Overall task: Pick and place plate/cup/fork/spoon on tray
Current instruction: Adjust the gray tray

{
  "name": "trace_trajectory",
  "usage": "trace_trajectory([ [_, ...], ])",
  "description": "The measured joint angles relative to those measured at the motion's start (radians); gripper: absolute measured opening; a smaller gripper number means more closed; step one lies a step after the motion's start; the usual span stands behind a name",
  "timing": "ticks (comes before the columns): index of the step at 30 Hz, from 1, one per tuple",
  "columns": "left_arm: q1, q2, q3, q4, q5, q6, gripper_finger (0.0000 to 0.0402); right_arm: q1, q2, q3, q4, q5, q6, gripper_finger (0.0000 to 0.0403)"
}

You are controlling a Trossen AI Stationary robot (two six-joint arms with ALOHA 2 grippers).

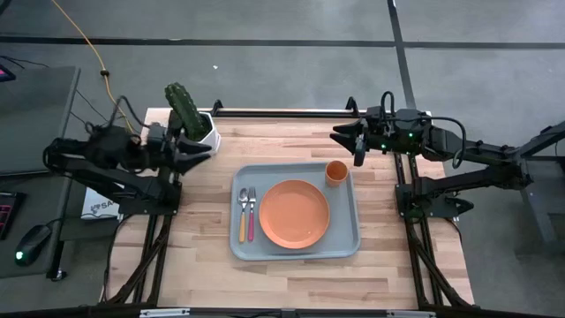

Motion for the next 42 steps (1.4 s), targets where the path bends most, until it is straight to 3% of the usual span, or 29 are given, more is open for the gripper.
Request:
trace_trajectory([
  [6,0.004,-0.08,0.0,-0.034,0.002,0.046,0.0016,0.0,0.0,0.0,0.0,-0.002,-0.03,0.0147],
  [8,0.004,-0.094,0.0,-0.038,0.003,0.057,0.0006,0.0,0.0,0.0,0.0,-0.002,-0.031,0.0147],
  [18,0.004,-0.098,0.0,-0.05,-0.046,0.132,0.0009,0.0,0.0,0.0,0.0,-0.003,0.0,0.0147],
  [24,0.004,-0.096,0.0,-0.037,-0.046,0.042,0.0008,0.0,0.0,0.0,-0.001,-0.002,0.022,0.0147],
  [33,0.004,-0.096,0.0,-0.034,-0.049,0.029,0.0012,0.0,0.0,0.0,-0.011,-0.002,0.041,0.016],
  [37,0.004,-0.096,0.0,-0.034,-0.049,0.028,0.0012,0.0,0.0,0.0,-0.131,-0.019,0.09,0.0182],
  [42,0.004,-0.096,0.0,-0.034,-0.049,0.027,0.0012,0.012,-0.003,0.0,-0.389,-0.161,0.093,0.0171],
])
